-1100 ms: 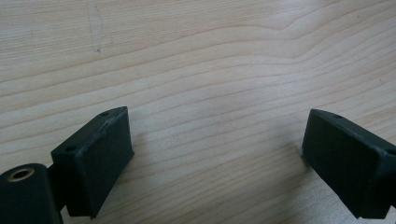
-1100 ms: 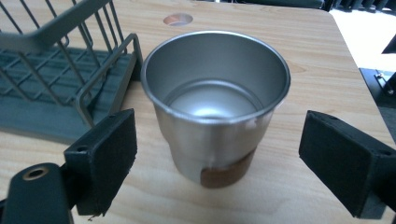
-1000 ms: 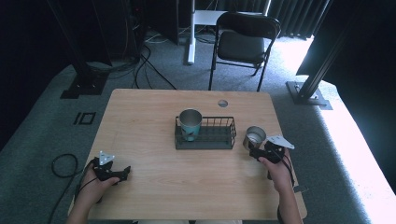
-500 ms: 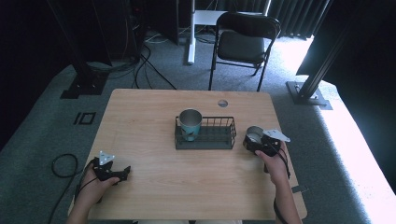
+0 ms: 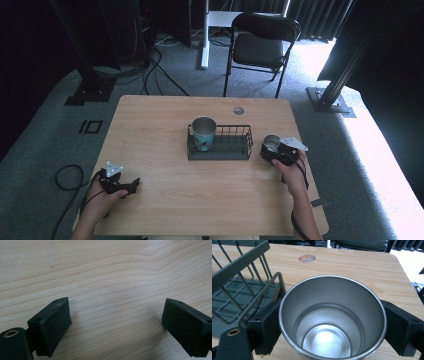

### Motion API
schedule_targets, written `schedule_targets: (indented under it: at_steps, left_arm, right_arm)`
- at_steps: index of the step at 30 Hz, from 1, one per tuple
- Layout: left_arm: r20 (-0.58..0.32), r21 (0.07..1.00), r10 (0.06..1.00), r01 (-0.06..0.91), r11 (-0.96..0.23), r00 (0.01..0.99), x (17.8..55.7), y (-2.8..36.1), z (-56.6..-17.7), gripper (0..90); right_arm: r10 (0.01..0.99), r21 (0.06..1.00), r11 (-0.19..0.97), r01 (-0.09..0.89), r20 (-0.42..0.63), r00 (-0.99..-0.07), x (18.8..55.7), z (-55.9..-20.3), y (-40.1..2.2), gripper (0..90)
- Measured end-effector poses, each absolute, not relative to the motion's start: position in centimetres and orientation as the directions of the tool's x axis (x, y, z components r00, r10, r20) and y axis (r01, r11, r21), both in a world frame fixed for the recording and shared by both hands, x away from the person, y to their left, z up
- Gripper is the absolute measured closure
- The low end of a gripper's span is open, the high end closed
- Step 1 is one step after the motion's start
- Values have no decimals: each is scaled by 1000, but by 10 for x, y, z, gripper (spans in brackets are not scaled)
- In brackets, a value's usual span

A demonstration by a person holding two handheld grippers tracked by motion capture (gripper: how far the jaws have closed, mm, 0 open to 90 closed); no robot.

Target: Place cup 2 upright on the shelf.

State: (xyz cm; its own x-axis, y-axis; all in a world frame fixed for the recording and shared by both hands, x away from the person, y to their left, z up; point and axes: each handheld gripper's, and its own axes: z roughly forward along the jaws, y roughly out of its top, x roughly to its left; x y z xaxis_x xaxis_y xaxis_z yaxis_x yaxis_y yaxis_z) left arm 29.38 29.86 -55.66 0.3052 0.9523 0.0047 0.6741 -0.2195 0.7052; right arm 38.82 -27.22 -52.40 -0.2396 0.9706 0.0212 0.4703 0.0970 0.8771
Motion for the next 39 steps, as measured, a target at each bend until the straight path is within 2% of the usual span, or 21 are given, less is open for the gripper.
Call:
schedule_targets:
  at_steps: [11, 39]
  left_arm:
    - [5, 704, 951, 674, -223, 309, 295, 299, -556, 93]
    - [5, 703, 950, 675, -225, 312, 295, 299, -556, 93]
  right_arm:
    - [973, 872, 90, 481, 26, -230, 385, -516, -276, 131]
    - [965, 893, 111, 436, 8, -262, 375, -460, -280, 132]
